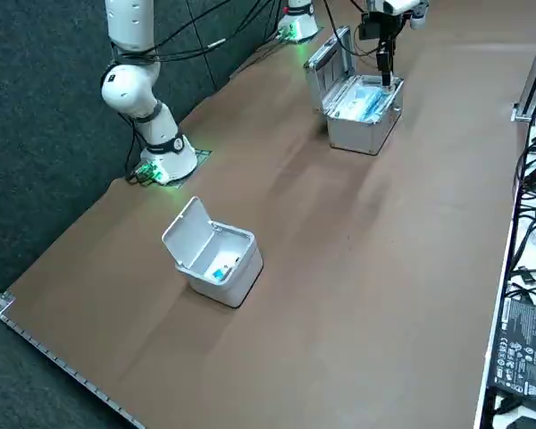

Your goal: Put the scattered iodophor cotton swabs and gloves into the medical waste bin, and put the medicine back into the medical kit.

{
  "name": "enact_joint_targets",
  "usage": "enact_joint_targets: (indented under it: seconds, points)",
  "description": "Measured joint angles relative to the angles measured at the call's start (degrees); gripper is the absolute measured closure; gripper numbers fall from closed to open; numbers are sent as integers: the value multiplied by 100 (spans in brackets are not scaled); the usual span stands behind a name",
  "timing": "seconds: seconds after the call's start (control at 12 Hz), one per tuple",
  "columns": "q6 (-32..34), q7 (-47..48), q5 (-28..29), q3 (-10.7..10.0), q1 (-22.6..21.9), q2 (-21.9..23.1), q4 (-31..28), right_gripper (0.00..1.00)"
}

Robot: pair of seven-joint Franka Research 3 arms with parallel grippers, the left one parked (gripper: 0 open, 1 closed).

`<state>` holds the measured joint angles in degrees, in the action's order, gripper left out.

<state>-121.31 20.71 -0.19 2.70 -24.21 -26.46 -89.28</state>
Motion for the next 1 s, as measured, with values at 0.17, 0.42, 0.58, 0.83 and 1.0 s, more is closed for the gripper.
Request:
enact_joint_targets:
  seconds: [0.17, 0.42, 0.58, 0.83, 1.0]
  points:
    - [5, 244, 0, 0, -87, -125, 191, 61]
    - [18, 473, 0, 0, -188, -354, 404, 61]
    - [13, 508, 0, -1, -229, -510, 482, 61]
    - [11, 526, -20, -2, -297, -689, 567, 61]
    - [18, 528, -110, -2, -338, -710, 608, 61]
